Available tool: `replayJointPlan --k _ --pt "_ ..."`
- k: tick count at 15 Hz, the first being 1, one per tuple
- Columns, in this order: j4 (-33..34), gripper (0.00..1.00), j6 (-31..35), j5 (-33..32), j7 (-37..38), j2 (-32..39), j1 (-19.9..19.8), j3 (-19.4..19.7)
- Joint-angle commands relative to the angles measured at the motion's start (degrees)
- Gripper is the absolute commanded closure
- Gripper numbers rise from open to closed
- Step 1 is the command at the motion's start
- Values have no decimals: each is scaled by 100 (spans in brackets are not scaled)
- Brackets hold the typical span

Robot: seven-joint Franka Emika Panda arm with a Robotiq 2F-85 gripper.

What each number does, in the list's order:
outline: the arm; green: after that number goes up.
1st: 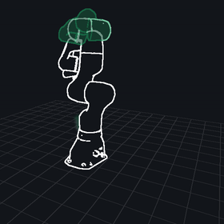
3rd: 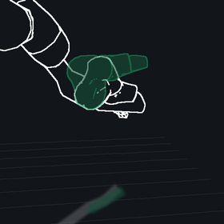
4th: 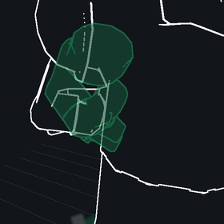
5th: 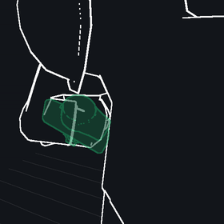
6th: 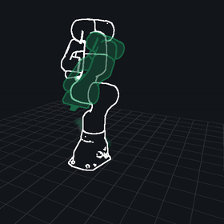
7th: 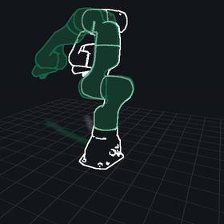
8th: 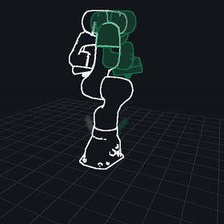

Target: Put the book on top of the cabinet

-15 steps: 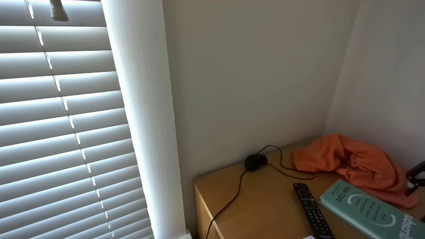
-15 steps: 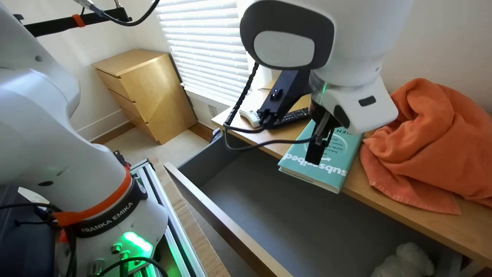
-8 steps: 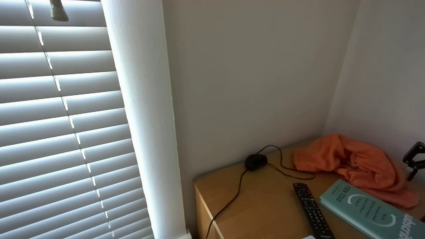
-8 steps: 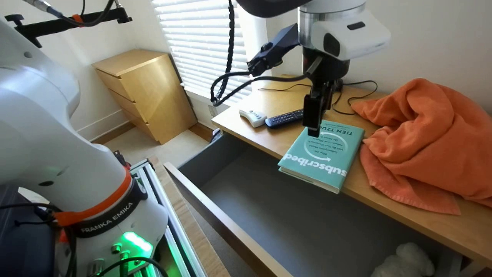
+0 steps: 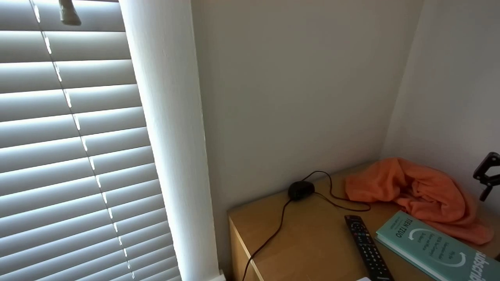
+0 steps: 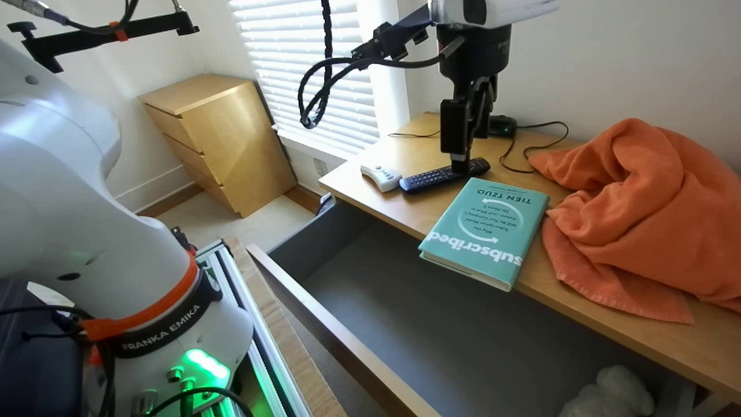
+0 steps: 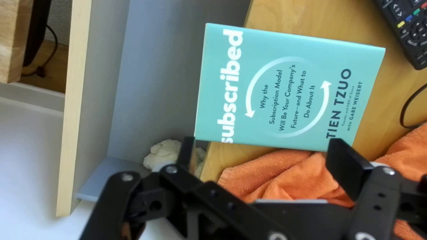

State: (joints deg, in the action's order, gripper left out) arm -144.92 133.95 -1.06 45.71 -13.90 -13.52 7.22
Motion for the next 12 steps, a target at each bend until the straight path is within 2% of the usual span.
replayJointPlan --k 1,6,7,8,12 --pt "38 0 -308 -277 56 -250 -74 -124" --pt "190 0 -505 -428 5 -446 -50 -240" --pt "240 0 -521 -248 -32 -476 -8 -218" --pt "233 0 -333 -268 -5 -290 -27 -220" --pt "273 0 -367 -264 -7 -377 -27 -244"
